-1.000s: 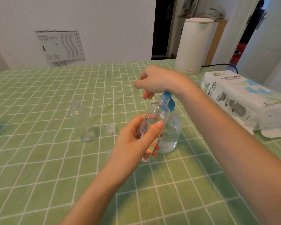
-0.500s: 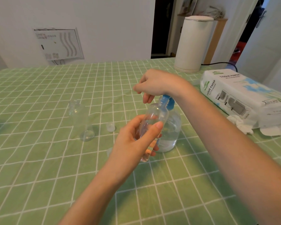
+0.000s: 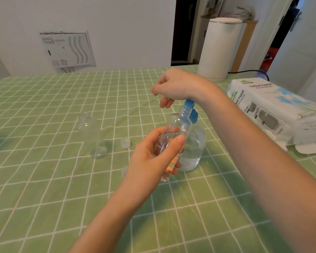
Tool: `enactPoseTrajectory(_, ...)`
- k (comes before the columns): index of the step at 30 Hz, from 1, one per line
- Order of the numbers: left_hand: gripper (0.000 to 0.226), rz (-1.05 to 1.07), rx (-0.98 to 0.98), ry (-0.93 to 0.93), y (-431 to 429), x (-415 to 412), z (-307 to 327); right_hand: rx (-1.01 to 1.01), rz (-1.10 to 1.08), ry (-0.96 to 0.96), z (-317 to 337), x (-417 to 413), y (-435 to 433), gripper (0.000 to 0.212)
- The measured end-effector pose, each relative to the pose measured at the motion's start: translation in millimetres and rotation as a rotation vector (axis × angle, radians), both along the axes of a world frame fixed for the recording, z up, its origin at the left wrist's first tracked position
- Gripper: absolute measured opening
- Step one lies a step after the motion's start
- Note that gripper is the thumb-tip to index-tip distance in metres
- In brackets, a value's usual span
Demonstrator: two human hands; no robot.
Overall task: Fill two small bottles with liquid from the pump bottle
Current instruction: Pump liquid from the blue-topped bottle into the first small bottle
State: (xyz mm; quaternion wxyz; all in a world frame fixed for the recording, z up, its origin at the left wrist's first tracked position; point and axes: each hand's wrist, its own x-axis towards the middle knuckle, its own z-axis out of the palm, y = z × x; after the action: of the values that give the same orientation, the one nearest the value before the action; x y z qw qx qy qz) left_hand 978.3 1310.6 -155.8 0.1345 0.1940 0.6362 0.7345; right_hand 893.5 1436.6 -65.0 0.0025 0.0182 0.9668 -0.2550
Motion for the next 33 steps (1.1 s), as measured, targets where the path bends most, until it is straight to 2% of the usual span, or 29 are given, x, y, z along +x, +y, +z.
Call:
enactPoseTrajectory(9, 0.031, 0.002, -0.005, 0.004, 1, 2, -1, 0.047, 0.009, -0.035, -9, 3, 0, 0.034)
enactPoseTrajectory(14, 0.045, 0.011, -0.005, -0.003, 2, 2, -2, 0.027, 0.002, -0.036, -11, 2, 0, 0.034)
enactPoseTrajectory(20, 0.034, 0.011, -0.008, 0.006, 3, 1, -1, -0.022, 0.015, -0.018, -2, 0, 2, 0.031)
enactPoseTrajectory(33, 0.036, 0.008, -0.014, -0.006, 1, 3, 0, 0.032, 0.009, -0.032, -7, 1, 1, 0.033)
